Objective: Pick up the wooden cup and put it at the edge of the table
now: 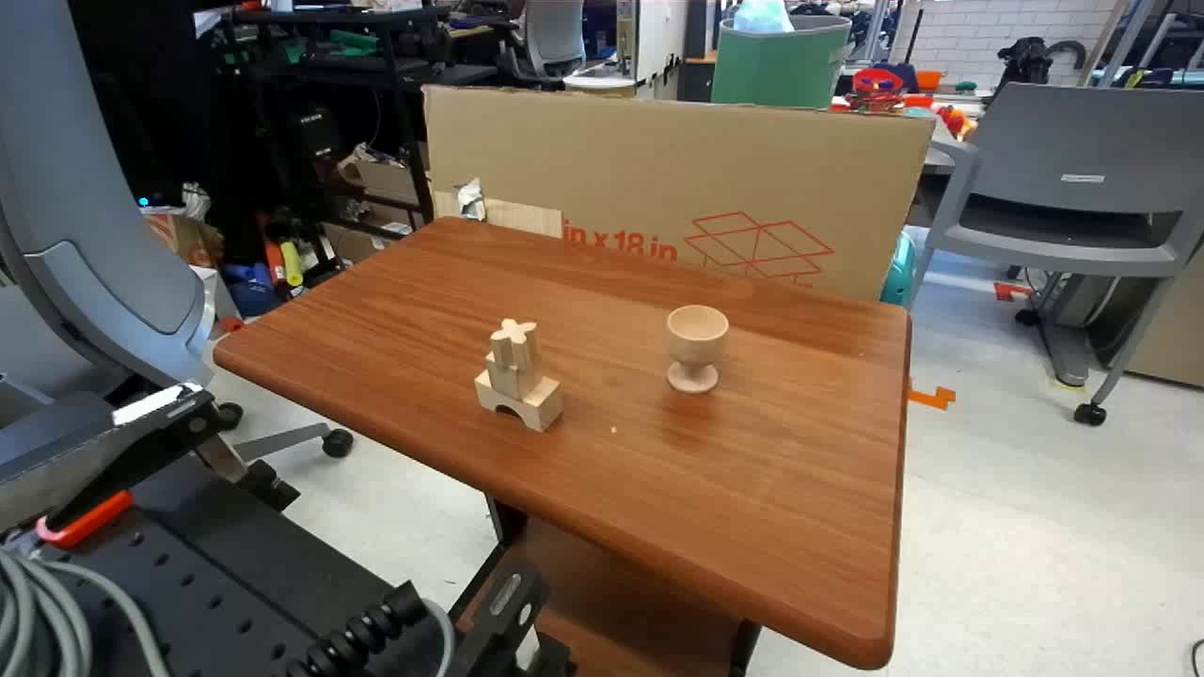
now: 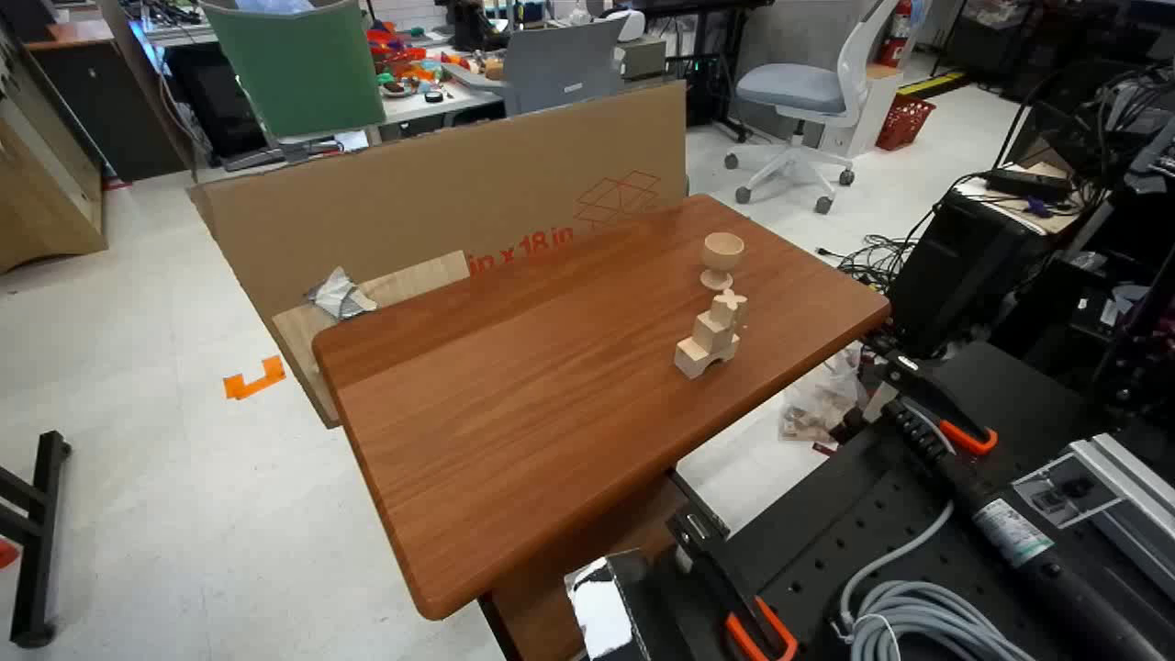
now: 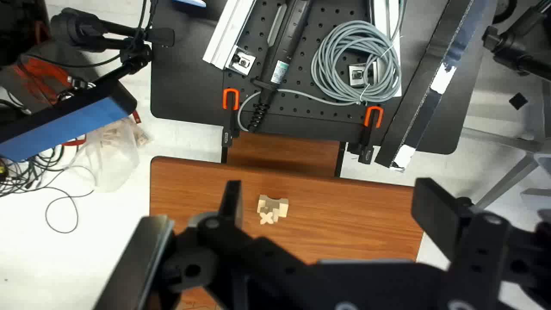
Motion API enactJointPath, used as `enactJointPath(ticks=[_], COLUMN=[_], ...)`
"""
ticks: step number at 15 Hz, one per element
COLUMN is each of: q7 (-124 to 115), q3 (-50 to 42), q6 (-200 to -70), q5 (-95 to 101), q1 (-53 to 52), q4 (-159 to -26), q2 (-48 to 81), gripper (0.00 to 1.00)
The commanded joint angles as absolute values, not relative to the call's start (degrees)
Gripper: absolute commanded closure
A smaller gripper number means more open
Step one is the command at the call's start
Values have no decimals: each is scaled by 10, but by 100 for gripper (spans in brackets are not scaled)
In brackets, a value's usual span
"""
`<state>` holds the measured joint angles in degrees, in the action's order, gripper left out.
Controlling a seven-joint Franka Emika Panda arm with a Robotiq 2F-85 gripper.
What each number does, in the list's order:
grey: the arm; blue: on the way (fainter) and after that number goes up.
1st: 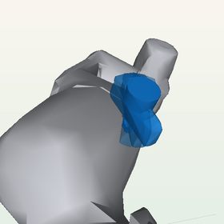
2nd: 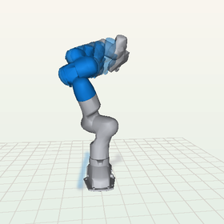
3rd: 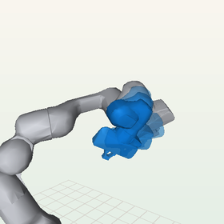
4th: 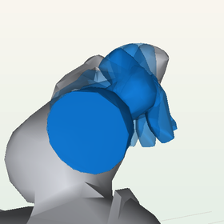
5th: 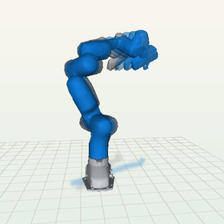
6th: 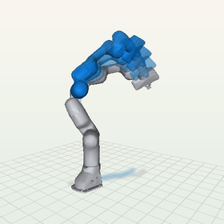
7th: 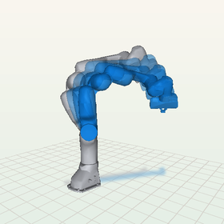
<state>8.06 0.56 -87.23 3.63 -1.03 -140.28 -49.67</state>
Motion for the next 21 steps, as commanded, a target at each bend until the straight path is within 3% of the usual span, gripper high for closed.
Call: enactJointPath(ticks=[1, 15, 21], q7=[75, 61, 40], q3=[0, 7, -5], q6=[-871, -866, -927], q5=[40, 49, 45], q1=[-19, -11, -3], q4=[-1401, -1401, -1352], q2=[-496, -488, -331], gripper=[0, 0, 0])
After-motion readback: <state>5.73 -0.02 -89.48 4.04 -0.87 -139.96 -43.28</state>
